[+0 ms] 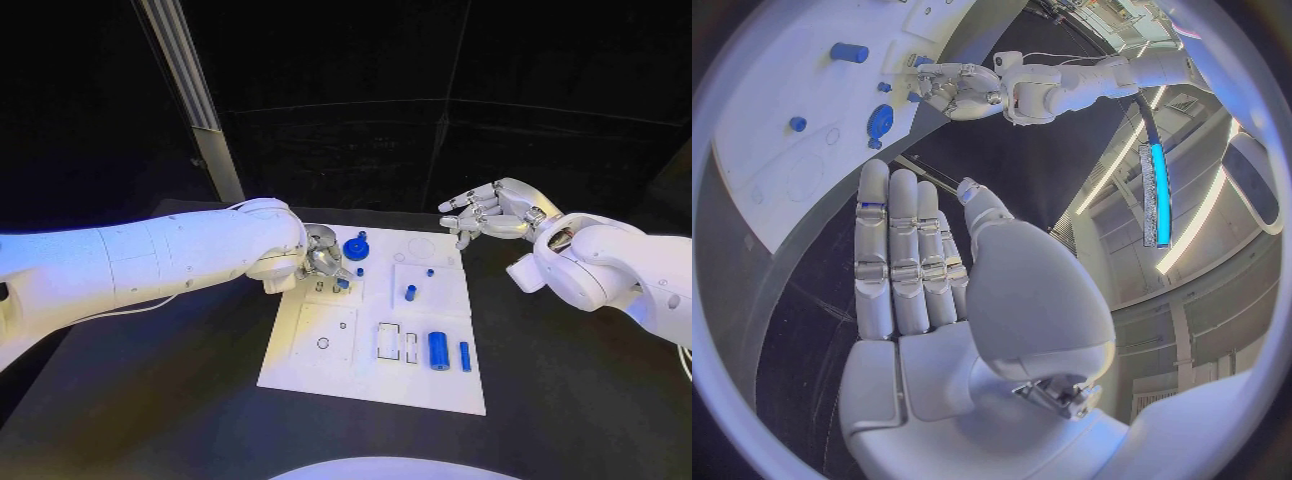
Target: Assemble the parts on the task board
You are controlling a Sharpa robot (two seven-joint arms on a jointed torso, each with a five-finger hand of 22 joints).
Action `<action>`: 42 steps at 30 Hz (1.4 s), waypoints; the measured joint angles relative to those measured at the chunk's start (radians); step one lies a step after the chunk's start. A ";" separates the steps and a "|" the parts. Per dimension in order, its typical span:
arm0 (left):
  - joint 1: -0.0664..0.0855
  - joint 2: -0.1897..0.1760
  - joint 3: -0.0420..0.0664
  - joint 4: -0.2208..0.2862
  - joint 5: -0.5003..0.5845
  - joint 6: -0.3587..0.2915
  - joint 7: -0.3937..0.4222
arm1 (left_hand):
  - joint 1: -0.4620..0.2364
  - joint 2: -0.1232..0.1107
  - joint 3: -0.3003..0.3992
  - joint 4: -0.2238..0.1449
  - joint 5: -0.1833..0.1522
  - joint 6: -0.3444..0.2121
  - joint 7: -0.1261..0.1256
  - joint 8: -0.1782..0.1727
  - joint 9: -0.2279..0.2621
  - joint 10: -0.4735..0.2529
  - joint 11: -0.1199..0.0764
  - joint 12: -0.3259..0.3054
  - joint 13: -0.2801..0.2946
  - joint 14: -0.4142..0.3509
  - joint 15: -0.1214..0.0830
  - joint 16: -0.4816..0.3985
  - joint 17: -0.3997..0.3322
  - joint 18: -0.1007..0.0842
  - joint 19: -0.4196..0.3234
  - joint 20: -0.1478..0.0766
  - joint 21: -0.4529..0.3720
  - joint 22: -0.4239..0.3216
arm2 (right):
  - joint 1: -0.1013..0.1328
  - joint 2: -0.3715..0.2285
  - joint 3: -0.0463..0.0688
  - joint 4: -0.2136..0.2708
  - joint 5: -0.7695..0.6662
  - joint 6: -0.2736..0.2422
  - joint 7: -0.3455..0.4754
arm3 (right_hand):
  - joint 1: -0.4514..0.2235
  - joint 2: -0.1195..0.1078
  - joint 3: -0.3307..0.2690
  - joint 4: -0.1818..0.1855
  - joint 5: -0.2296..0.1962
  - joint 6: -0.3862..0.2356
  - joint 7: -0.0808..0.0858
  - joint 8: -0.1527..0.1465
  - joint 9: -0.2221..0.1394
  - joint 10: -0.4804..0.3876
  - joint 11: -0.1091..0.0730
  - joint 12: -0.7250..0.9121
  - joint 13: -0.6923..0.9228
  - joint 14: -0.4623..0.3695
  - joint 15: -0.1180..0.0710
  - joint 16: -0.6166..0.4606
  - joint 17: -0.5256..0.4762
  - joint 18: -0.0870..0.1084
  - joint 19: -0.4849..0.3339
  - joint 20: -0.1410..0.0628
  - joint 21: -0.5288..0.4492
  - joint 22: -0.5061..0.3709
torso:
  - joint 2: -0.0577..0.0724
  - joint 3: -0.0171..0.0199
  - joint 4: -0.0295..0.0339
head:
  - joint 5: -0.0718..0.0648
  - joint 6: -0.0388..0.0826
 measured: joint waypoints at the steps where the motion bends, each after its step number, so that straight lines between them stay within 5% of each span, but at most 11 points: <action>1: -0.003 -0.003 0.000 0.003 -0.009 -0.016 0.003 | 0.000 0.000 0.000 0.000 0.000 0.000 0.000 0.000 0.000 0.004 -0.004 0.000 0.001 0.000 0.000 0.000 0.000 0.000 0.000 0.000 0.000 0.002 | 0.000 0.000 0.000 0.000 0.000 0.000 0.000 | 0.000 0.000 0.000 0.000 0.000 0.000 0.000 0.000 0.000 0.000 0.000 0.000 0.000 0.000 0.000 0.000 0.000 0.000 0.000 0.000 0.000 0.000 | -0.001 0.0005 0.0005 | 0.000 0.000; 13: -0.024 -0.029 0.000 0.041 -0.119 -0.138 0.008 | -0.008 -0.008 0.015 -0.010 0.000 0.005 -0.002 0.000 0.003 0.012 -0.012 0.004 0.004 0.000 0.000 0.000 0.000 0.000 0.003 -0.003 0.005 0.009 | 0.000 0.005 0.000 -0.008 -0.009 0.001 0.000 | 0.000 0.000 0.000 0.000 0.000 0.000 0.000 0.000 0.000 0.000 0.000 0.000 0.001 0.000 0.000 0.000 0.000 0.000 0.000 0.000 0.000 0.001 | -0.002 0.0024 0.0017 | -0.005 0.002; 42: -0.036 -0.010 0.001 0.017 -0.170 -0.029 -0.023 | -0.012 -0.012 0.028 -0.017 -0.005 0.005 -0.002 0.001 0.003 0.013 -0.014 0.004 0.000 0.000 0.000 0.000 0.000 0.000 0.003 -0.003 0.005 0.007 | 0.000 0.018 0.000 -0.018 -0.016 0.010 0.001 | 0.000 0.000 -0.003 0.003 0.000 0.000 0.000 0.000 0.000 0.000 0.000 0.004 0.002 0.000 0.000 0.003 0.001 0.000 0.000 0.000 0.000 0.002 | 0.000 0.0028 0.0017 | -0.017 -0.005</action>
